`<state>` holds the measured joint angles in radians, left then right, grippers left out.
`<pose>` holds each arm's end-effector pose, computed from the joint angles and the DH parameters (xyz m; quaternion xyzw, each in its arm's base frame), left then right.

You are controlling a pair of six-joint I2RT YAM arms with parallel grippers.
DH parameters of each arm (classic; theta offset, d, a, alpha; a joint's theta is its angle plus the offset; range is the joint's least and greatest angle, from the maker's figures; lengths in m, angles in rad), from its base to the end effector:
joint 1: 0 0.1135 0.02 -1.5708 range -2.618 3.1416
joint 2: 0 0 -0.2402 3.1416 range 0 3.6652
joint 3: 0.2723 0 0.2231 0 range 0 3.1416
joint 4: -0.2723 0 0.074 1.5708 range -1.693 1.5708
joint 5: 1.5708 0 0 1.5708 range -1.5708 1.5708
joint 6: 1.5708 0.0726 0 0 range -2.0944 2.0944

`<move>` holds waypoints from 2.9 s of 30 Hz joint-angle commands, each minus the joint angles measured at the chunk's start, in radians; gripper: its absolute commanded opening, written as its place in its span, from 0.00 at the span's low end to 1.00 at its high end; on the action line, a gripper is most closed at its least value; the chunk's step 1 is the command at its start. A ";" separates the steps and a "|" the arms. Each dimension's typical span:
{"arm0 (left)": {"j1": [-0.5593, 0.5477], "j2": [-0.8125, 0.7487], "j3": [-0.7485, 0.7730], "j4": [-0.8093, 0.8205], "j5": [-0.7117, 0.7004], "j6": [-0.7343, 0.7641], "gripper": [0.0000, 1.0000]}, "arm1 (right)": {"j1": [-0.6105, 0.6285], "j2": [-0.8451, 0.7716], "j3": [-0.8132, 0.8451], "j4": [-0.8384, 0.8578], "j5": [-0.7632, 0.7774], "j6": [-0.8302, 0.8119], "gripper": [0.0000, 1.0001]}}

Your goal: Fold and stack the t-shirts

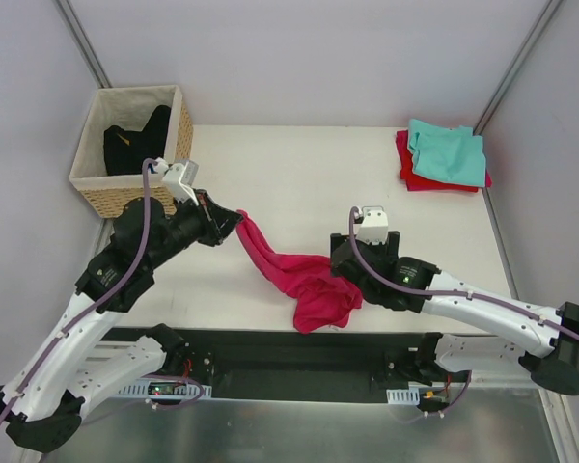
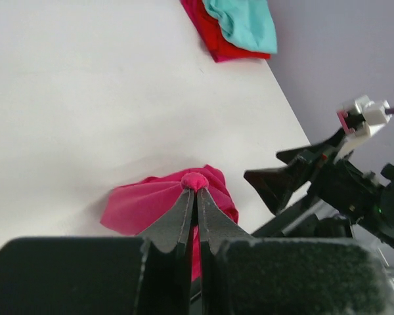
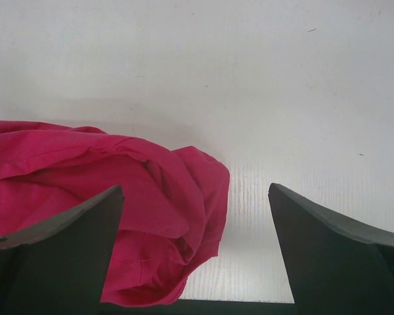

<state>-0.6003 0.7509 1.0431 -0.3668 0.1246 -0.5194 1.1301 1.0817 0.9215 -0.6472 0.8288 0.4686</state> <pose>0.1422 -0.1083 0.3859 0.0719 0.7292 -0.3992 0.5510 0.1397 0.1707 0.2616 -0.1340 0.8521 -0.0161 0.5056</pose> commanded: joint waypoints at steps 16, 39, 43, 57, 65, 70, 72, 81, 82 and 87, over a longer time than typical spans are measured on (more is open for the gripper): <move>0.031 -0.059 0.311 -0.276 -0.592 0.094 0.00 | 0.002 0.113 -0.110 0.023 -0.169 0.064 0.96; 0.031 -0.047 0.239 -0.267 -0.530 0.044 0.00 | 0.005 0.455 0.145 0.181 -0.332 -0.067 0.97; 0.031 -0.054 0.236 -0.265 -0.536 0.047 0.00 | 0.005 0.472 0.146 0.181 -0.341 -0.061 0.92; 0.031 -0.062 0.229 -0.267 -0.537 0.048 0.00 | -0.003 0.529 0.123 0.227 -0.341 -0.054 0.56; 0.033 -0.064 0.230 -0.267 -0.543 0.050 0.00 | -0.016 0.555 0.103 0.262 -0.359 -0.051 0.49; 0.031 -0.059 0.230 -0.268 -0.549 0.052 0.00 | -0.029 0.583 0.099 0.287 -0.382 -0.054 0.40; 0.031 -0.058 0.227 -0.267 -0.551 0.052 0.00 | -0.032 0.595 0.097 0.293 -0.391 -0.054 0.30; 0.031 -0.048 0.230 -0.270 -0.549 0.051 0.00 | -0.043 0.549 0.100 0.281 -0.366 -0.065 0.01; 0.031 -0.047 0.233 -0.268 -0.545 0.050 0.00 | -0.041 0.528 0.108 0.267 -0.349 -0.082 0.01; 0.031 -0.035 0.305 -0.267 -0.467 0.058 0.00 | -0.043 0.319 0.218 0.091 -0.160 -0.182 0.01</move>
<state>-0.5743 0.7052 1.2797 -0.6636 -0.4072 -0.4648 1.0908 1.6062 1.0248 -0.4309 0.4965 0.3759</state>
